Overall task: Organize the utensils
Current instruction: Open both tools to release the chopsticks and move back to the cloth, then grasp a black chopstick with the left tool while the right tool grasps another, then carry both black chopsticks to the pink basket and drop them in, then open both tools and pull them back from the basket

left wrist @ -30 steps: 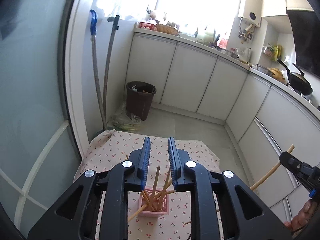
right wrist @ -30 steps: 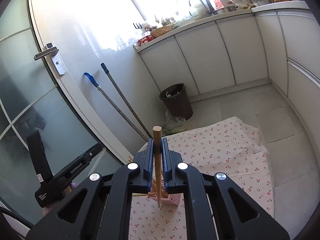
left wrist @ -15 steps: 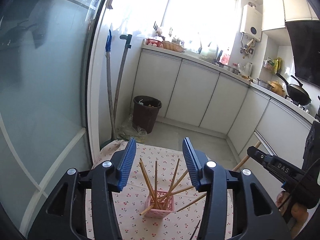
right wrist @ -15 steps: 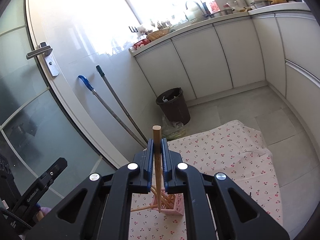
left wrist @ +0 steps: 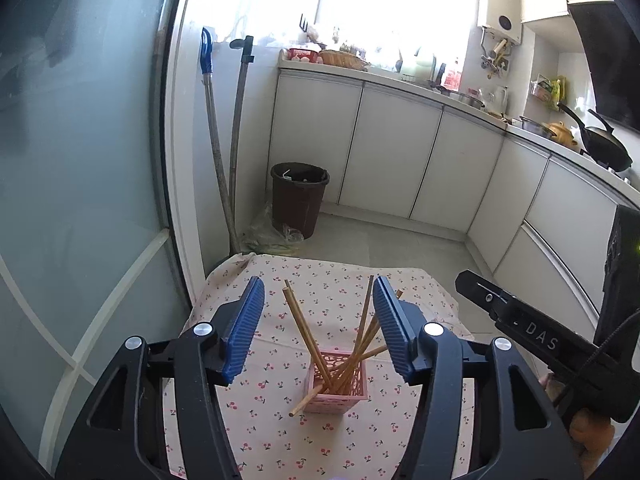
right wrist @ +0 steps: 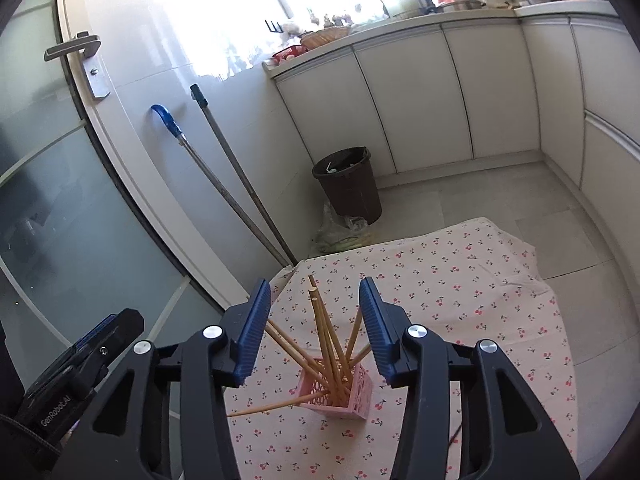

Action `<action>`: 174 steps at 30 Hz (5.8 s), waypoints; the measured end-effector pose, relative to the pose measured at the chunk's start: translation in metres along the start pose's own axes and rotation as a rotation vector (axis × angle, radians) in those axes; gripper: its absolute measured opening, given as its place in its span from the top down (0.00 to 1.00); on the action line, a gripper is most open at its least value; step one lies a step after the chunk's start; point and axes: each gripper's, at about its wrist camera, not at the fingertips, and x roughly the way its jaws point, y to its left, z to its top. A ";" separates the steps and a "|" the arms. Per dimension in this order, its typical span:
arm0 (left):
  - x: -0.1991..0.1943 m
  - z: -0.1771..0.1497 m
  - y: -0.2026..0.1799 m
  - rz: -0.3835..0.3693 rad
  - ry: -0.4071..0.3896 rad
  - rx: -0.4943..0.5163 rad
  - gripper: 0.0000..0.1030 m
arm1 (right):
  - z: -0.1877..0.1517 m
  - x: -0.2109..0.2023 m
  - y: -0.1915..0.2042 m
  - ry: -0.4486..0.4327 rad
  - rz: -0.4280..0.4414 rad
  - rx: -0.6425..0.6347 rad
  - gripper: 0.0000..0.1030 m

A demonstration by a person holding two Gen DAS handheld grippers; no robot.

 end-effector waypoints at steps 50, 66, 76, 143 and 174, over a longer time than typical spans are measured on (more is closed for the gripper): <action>0.213 -0.228 -0.179 -0.091 0.776 0.505 0.10 | -0.100 -0.079 -0.174 0.294 -0.349 0.198 0.10; 0.230 -0.229 -0.171 -0.142 0.798 0.440 0.96 | -0.113 -0.050 -0.206 0.392 -0.333 0.341 0.10; 0.135 -0.198 -0.133 -0.172 0.643 0.398 0.97 | -0.121 0.029 -0.231 0.483 -0.446 0.332 0.10; 0.060 0.006 -0.030 -0.028 0.146 -0.004 0.79 | 0.011 -0.064 -0.022 -0.023 0.047 0.012 0.95; 0.003 0.010 0.006 -0.059 0.049 -0.107 0.56 | 0.002 -0.003 0.023 -0.041 0.039 0.016 0.62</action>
